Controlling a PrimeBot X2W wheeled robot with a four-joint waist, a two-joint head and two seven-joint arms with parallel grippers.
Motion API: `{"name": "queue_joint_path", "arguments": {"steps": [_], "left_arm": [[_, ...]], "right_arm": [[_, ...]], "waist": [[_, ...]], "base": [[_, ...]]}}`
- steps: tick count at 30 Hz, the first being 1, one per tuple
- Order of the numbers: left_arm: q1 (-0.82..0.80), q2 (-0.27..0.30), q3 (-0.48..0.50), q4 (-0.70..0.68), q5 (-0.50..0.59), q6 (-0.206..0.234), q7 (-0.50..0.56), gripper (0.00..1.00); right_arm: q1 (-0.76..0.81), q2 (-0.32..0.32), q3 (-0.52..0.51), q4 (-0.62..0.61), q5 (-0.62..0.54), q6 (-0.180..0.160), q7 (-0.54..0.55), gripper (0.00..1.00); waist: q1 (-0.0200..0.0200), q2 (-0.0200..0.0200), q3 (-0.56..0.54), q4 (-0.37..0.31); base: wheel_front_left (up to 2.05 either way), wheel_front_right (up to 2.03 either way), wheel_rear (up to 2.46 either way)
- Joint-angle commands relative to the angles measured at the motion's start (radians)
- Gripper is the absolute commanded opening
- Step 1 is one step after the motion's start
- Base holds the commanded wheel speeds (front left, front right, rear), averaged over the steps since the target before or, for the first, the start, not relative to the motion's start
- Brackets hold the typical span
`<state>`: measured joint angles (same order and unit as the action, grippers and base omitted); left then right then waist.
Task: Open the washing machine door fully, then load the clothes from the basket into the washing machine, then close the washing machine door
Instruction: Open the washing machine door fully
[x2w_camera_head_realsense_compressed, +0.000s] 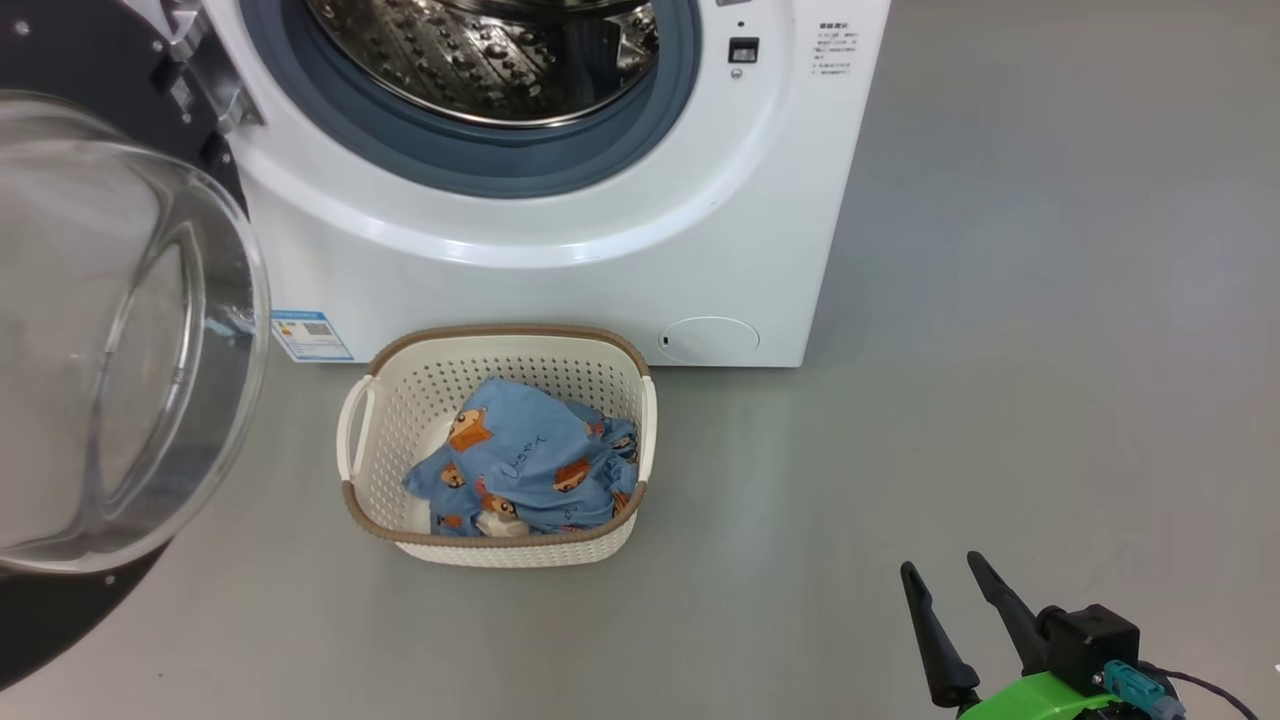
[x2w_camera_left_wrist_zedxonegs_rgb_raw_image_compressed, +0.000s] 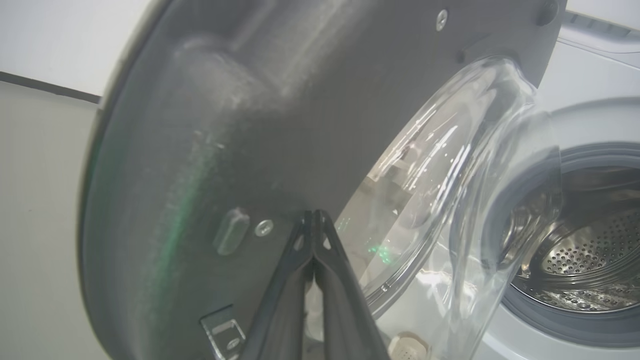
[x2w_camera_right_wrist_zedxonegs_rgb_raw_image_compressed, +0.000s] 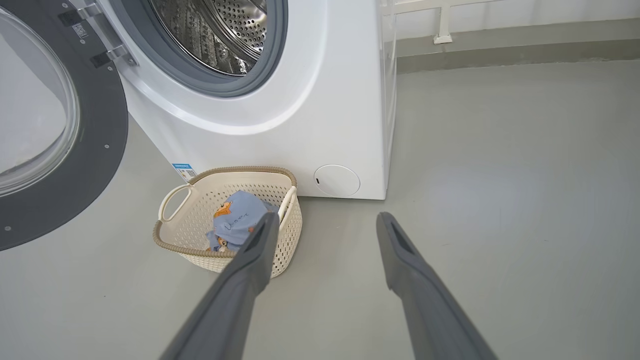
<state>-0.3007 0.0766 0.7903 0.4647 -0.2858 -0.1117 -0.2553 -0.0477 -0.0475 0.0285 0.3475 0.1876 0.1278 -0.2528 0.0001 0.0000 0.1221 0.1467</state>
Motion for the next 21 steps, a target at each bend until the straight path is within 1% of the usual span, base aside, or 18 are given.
{"name": "queue_joint_path", "arguments": {"steps": [1, 6, 13, 21], "left_arm": [[-0.035, 0.067, 0.029, -0.015, 0.018, -0.002, -0.006, 0.00], [-0.065, 0.100, 0.044, 0.028, 0.046, -0.009, -0.006, 0.00], [-0.093, 0.130, 0.087, 0.079, 0.068, -0.013, -0.006, 0.00], [-0.115, 0.151, 0.092, 0.087, 0.095, -0.018, -0.006, 0.00]], "right_arm": [[-0.041, -0.003, 0.032, -0.018, -0.003, 0.003, -0.009, 1.00], [-0.043, -0.003, 0.031, -0.017, -0.012, 0.003, -0.009, 1.00], [-0.049, -0.003, 0.036, -0.015, -0.015, 0.003, -0.009, 1.00], [-0.056, -0.003, 0.031, -0.014, -0.012, 0.003, -0.009, 1.00]], "waist": [[-0.0001, 0.0000, 0.005, -0.005], [-0.0001, 0.0000, 0.014, -0.013], [-0.0001, 0.0000, 0.022, -0.021], [-0.0001, 0.0000, 0.027, -0.016]], "base": [[0.00, 0.00, 0.00], [0.00, 0.00, 0.00], [0.00, 0.00, 0.00], [0.00, 0.00, 0.00]]}}
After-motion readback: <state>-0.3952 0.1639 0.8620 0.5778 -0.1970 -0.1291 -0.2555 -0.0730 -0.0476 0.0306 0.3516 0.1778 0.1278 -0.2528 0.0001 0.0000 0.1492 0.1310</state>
